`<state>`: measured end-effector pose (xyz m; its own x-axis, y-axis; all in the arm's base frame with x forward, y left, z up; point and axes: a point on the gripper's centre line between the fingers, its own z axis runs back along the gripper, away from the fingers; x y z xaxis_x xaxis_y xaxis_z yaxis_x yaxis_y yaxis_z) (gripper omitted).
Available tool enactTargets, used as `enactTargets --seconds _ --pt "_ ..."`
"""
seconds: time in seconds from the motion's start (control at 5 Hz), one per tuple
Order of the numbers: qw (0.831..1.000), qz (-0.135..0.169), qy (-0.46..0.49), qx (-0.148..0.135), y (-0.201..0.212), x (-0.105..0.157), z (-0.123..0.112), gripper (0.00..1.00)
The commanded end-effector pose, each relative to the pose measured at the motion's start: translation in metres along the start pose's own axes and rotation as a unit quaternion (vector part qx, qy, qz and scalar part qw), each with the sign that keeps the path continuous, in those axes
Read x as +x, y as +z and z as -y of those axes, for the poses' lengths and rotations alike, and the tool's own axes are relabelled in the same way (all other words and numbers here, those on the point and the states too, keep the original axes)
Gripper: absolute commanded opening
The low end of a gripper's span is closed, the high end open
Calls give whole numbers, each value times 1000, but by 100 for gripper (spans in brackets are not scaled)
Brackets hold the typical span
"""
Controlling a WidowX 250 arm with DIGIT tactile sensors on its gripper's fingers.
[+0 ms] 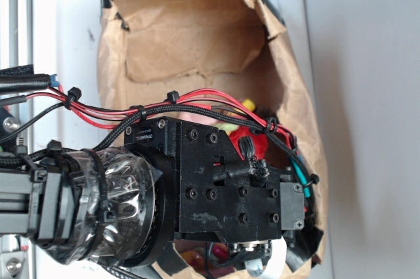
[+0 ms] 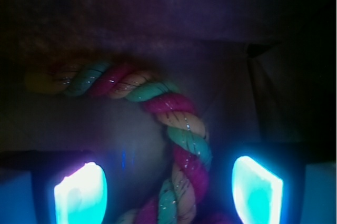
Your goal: Grab the multicolored rope.
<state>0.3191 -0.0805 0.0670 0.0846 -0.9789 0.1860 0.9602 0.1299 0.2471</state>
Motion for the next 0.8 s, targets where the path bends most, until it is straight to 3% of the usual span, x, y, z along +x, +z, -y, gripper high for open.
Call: enactTargets --seconds 0.0,0.2,0.4,0.6 --pt "999 -3 -25 29 -6 13 -10 100" --pt "999 -16 -30 22 -16 7 -7 100" --pt "999 -18 -29 21 -21 5 -6 35" --pt "999 -16 -18 21 -19 5 -7 0"
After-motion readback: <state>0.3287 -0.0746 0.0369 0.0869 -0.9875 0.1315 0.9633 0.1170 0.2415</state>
